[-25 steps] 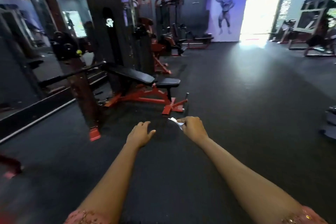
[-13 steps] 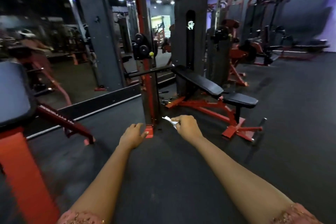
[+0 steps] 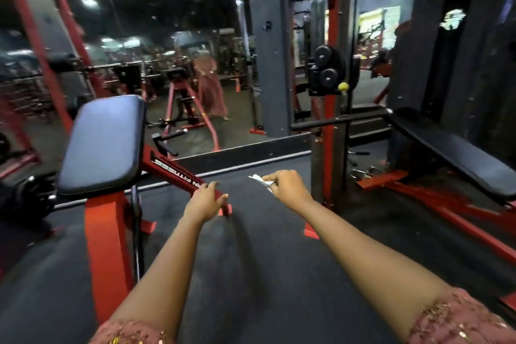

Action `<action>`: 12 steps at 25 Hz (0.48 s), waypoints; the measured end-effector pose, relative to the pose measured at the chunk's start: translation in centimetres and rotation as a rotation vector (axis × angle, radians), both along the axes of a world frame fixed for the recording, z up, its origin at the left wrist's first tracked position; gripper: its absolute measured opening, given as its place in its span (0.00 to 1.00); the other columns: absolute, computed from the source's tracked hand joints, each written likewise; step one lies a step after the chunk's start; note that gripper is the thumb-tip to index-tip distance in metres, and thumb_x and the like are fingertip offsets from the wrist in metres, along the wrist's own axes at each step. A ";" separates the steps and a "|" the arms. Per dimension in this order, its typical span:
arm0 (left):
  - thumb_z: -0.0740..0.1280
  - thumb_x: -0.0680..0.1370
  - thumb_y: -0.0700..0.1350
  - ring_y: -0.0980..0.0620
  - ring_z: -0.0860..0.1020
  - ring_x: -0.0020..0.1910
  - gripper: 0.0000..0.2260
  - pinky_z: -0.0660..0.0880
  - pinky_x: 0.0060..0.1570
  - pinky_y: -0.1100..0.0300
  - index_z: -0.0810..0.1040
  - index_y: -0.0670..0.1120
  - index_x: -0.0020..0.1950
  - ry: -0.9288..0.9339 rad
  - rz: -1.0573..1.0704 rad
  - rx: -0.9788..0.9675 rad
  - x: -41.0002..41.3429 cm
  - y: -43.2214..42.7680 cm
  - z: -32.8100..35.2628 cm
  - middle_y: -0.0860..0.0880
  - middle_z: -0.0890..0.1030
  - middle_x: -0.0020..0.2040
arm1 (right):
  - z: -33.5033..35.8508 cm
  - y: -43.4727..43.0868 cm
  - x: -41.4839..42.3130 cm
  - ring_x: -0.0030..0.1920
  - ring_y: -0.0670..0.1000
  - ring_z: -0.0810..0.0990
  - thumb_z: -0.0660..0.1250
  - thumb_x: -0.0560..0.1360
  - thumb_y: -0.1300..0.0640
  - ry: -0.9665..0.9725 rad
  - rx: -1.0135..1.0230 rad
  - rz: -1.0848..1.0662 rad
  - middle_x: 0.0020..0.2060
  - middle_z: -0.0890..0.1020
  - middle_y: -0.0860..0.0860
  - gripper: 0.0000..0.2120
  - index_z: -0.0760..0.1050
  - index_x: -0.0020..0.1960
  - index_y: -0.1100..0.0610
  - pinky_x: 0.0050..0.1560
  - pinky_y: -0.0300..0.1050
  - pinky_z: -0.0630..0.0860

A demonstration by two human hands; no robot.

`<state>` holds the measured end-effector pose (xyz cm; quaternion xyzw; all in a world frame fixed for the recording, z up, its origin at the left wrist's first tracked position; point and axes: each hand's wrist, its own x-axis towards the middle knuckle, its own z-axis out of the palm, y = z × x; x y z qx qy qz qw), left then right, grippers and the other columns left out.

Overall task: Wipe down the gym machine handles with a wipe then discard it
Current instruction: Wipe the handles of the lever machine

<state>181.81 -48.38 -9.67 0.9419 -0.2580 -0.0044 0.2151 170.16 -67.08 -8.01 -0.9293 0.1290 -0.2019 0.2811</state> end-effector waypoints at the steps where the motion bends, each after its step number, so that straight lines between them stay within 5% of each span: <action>1: 0.64 0.77 0.51 0.40 0.70 0.65 0.24 0.67 0.65 0.50 0.65 0.44 0.70 -0.007 0.039 -0.014 2.0 -1.2 0.6 0.40 0.70 0.67 | 0.5 -1.4 2.9 0.56 0.57 0.78 0.62 0.73 0.64 -0.002 -0.005 0.044 0.55 0.81 0.55 0.16 0.78 0.58 0.54 0.54 0.43 0.72; 4: 0.64 0.78 0.50 0.42 0.69 0.66 0.24 0.64 0.65 0.55 0.65 0.42 0.71 -0.041 0.119 -0.033 7.3 -4.1 2.2 0.40 0.70 0.67 | 1.8 -4.5 10.9 0.53 0.59 0.79 0.62 0.72 0.64 -0.039 -0.045 0.159 0.52 0.82 0.57 0.17 0.79 0.57 0.53 0.47 0.42 0.70; 12: 0.63 0.78 0.51 0.40 0.69 0.66 0.25 0.65 0.65 0.53 0.65 0.41 0.71 -0.034 0.283 0.065 25.0 -10.1 2.4 0.38 0.70 0.67 | 1.7 -8.8 32.0 0.56 0.57 0.78 0.63 0.73 0.62 -0.069 0.002 0.311 0.54 0.82 0.54 0.14 0.80 0.56 0.53 0.57 0.43 0.71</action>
